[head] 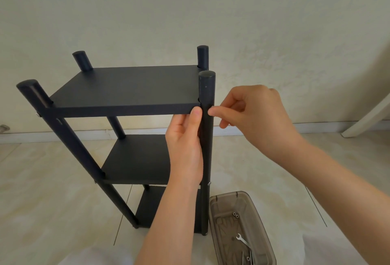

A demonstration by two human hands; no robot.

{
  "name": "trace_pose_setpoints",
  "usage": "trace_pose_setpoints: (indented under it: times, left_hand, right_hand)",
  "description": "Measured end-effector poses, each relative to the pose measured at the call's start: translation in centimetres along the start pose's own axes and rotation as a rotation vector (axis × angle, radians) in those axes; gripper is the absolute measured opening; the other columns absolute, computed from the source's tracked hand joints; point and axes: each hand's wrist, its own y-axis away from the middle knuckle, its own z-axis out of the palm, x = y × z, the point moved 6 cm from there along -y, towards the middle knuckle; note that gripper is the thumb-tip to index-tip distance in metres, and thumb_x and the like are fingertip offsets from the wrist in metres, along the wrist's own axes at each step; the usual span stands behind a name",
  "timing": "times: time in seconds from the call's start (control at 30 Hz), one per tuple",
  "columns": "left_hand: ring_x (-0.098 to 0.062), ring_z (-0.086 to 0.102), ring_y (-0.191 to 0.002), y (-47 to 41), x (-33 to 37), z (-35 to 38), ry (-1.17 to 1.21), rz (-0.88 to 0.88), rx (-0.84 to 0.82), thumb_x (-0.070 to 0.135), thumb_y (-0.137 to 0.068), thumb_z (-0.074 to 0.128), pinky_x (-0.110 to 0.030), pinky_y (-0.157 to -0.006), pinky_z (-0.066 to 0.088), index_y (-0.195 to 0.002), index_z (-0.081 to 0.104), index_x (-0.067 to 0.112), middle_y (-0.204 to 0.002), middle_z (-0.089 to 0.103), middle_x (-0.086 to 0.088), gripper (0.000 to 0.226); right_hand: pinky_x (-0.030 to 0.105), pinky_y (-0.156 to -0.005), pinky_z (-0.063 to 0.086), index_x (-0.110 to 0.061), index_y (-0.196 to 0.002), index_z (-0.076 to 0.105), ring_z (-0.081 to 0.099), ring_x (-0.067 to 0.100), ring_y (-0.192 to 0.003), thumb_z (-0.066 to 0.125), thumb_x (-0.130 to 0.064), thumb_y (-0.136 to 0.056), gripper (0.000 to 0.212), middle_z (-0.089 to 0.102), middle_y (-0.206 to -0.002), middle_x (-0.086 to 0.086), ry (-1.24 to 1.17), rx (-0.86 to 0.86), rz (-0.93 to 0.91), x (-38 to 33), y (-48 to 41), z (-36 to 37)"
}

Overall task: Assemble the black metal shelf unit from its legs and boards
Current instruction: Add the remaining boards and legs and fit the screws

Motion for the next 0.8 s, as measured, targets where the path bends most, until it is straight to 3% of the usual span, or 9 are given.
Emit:
trace_pose_setpoints:
  times: [0.07,0.13,0.2,0.37,0.43,0.57,0.7,0.8]
  left_hand:
    - [-0.023,0.071,-0.102,0.3,0.2,0.0,-0.011,0.005,0.008,0.048,-0.080,0.067,-0.046,-0.097,0.056,-0.090,0.075,0.033,-0.096,0.074,0.002,0.019]
    - [-0.021,0.071,-0.102,0.6,0.2,-0.1,-0.040,0.012,0.019,0.047,-0.081,0.066,-0.045,-0.097,0.056,-0.090,0.075,0.035,-0.096,0.075,0.004,0.018]
    - [-0.018,0.072,-0.102,0.9,0.2,-0.3,-0.066,0.018,0.032,0.048,-0.081,0.066,-0.041,-0.095,0.057,-0.090,0.075,0.037,-0.096,0.075,0.005,0.017]
    - [-0.018,0.072,-0.101,1.6,0.7,-0.4,-0.087,0.007,0.008,0.045,-0.081,0.068,-0.027,-0.084,0.056,-0.089,0.077,0.038,-0.096,0.075,0.004,0.013]
    - [-0.020,0.071,-0.105,1.7,0.8,-0.5,-0.082,-0.033,-0.024,0.041,-0.082,0.075,-0.029,-0.087,0.057,-0.090,0.077,0.035,-0.100,0.075,0.001,0.009]
    - [-0.025,0.062,-0.123,2.1,1.2,-1.1,-0.140,-0.094,-0.045,0.031,-0.071,0.077,-0.047,-0.108,0.046,-0.117,0.065,0.017,-0.128,0.066,-0.007,0.049]
    - [-0.008,0.069,-0.106,2.5,1.9,-1.4,-0.212,-0.105,-0.117,0.027,-0.065,0.089,-0.036,-0.101,0.048,-0.107,0.067,0.024,-0.104,0.075,0.015,0.047]
    - [0.005,0.070,-0.092,2.9,2.4,-2.0,-0.281,-0.103,-0.117,0.037,-0.058,0.079,-0.024,-0.084,0.047,-0.100,0.065,0.030,-0.091,0.074,0.025,0.045]
  right_hand:
    - [0.013,-0.063,0.046,-0.015,-0.074,0.067,0.063,0.007,-0.064,0.074,-0.036,-0.085,0.025,0.068,-0.060,-0.008,0.126,0.013,-0.077,-0.4,0.3,-0.1]
    - [0.030,-0.068,0.052,-0.013,-0.080,0.066,0.064,0.015,-0.067,0.071,-0.036,-0.088,0.024,0.069,-0.067,-0.002,0.246,0.013,-0.150,-0.8,0.6,0.0]
    - [0.037,-0.069,0.053,-0.013,-0.083,0.065,0.065,0.019,-0.070,0.072,-0.034,-0.088,0.023,0.069,-0.071,0.001,0.269,0.012,-0.192,-1.0,0.8,0.0]
    - [0.009,-0.061,0.045,-0.016,-0.073,0.066,0.064,0.000,-0.064,0.078,-0.032,-0.081,0.022,0.068,-0.058,-0.009,0.046,-0.071,-0.097,-0.2,0.4,-0.2]
    - [0.005,-0.055,0.042,-0.016,-0.069,0.067,0.064,0.000,-0.058,0.081,-0.033,-0.077,0.023,0.068,-0.057,-0.010,-0.083,-0.126,-0.042,0.2,0.3,0.0]
    - [0.010,-0.058,0.046,-0.016,-0.071,0.070,0.063,0.001,-0.057,0.081,-0.039,-0.073,0.026,0.071,-0.061,-0.005,-0.288,-0.271,0.089,1.2,0.1,0.2]
    - [0.016,-0.066,0.055,-0.017,-0.068,0.068,0.062,0.003,-0.059,0.082,-0.033,-0.075,0.022,0.068,-0.059,-0.003,-0.410,-0.378,0.164,1.2,0.1,0.8]
    - [0.017,-0.066,0.054,-0.019,-0.067,0.070,0.062,0.004,-0.062,0.081,-0.032,-0.077,0.019,0.070,-0.062,-0.002,-0.429,-0.447,0.134,0.4,0.5,1.3]
